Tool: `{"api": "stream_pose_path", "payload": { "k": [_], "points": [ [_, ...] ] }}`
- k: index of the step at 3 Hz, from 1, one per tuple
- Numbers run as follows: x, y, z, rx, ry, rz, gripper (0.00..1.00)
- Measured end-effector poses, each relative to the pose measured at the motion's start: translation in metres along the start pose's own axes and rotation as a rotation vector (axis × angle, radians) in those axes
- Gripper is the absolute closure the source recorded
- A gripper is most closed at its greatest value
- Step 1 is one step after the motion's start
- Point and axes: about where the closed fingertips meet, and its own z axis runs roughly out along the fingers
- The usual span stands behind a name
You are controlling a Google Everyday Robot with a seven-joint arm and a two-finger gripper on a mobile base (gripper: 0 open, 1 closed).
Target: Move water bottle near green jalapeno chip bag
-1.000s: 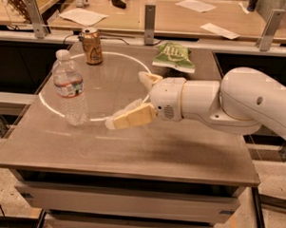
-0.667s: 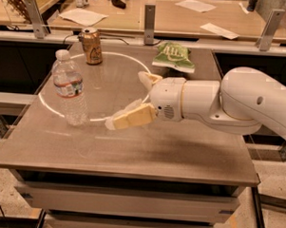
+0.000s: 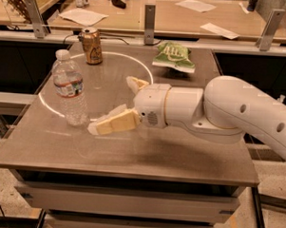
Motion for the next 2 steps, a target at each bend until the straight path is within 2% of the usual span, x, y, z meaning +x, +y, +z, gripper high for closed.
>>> {"api": "stream_pose_path", "payload": {
  "k": [2],
  "points": [
    [-0.019,-0.001,0.057,0.022,-0.075,-0.03,0.0]
  ]
}}
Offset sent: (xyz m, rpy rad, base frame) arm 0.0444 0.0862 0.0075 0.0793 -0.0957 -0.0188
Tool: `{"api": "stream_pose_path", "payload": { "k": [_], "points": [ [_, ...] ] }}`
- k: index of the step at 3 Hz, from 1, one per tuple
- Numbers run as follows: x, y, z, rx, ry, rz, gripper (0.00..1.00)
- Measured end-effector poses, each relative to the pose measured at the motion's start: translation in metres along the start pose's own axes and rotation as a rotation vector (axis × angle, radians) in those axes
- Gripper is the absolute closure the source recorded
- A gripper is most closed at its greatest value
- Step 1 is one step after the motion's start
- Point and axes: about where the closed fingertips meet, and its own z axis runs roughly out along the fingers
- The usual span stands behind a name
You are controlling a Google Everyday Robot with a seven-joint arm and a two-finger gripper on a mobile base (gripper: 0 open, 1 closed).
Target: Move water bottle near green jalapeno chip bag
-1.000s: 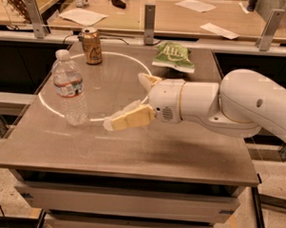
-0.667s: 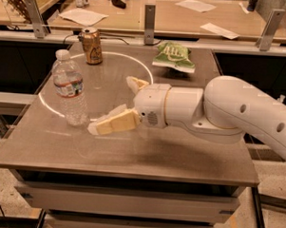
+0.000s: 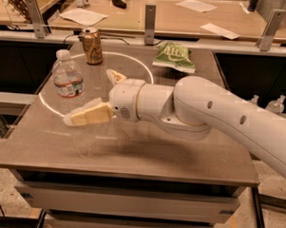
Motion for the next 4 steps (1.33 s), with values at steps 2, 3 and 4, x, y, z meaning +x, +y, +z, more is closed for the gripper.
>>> {"api": "stream_pose_path", "payload": {
  "k": [2,3,4],
  "points": [
    [-0.007,0.011,0.057,-0.099,-0.018,-0.014,0.0],
    [-0.003,0.029,0.079,-0.196,-0.011,-0.009,0.16],
    [0.002,0.037,0.086,-0.249,-0.007,-0.008,0.41]
  ]
}}
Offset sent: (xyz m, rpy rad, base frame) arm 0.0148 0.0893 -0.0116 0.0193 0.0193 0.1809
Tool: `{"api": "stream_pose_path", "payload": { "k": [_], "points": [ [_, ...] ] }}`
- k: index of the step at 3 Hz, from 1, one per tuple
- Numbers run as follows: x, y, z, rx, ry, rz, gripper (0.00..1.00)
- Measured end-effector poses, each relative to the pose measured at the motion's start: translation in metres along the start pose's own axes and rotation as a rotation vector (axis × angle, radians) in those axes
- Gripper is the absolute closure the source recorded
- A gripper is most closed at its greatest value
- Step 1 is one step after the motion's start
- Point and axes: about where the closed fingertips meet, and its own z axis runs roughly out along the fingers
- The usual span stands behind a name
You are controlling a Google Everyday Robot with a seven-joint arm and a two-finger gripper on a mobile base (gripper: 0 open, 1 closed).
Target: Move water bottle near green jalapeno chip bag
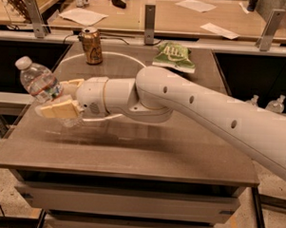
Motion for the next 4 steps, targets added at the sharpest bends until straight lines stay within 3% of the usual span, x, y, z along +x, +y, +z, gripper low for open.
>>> {"api": "stream_pose_path", "payload": {
  "k": [1,2,3,4],
  "points": [
    [0.004,-0.001,-0.005,-0.005,0.01,-0.002,0.64],
    [0.005,-0.005,-0.017,0.026,0.008,0.0,0.87],
    [0.002,-0.011,-0.035,0.089,0.002,0.002,1.0],
    [-0.001,-0.016,-0.066,0.218,-0.025,0.013,1.0]
  ]
}}
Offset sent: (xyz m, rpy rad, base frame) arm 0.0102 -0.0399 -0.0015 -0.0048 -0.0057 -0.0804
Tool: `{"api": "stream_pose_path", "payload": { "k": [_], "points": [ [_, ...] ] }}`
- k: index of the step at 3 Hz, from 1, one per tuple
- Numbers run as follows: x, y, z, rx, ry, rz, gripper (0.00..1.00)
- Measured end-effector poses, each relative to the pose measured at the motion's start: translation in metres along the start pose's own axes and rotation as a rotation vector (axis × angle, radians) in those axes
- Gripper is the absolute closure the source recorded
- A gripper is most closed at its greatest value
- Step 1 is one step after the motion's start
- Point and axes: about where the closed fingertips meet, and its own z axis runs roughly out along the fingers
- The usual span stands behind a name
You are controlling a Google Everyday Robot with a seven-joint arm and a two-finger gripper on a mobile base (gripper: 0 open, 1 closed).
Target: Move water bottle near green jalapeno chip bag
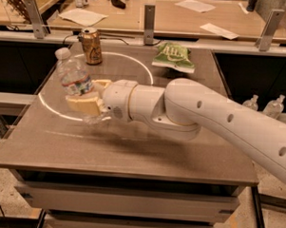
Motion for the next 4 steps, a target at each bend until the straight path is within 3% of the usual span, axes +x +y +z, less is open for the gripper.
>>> {"api": "stream_pose_path", "payload": {
  "k": [1,4],
  "points": [
    [-0.001,-0.021,-0.037,0.166,-0.019,0.014,1.0],
    [0.023,-0.066,-0.142,0.53,0.042,0.087,1.0]
  ]
}}
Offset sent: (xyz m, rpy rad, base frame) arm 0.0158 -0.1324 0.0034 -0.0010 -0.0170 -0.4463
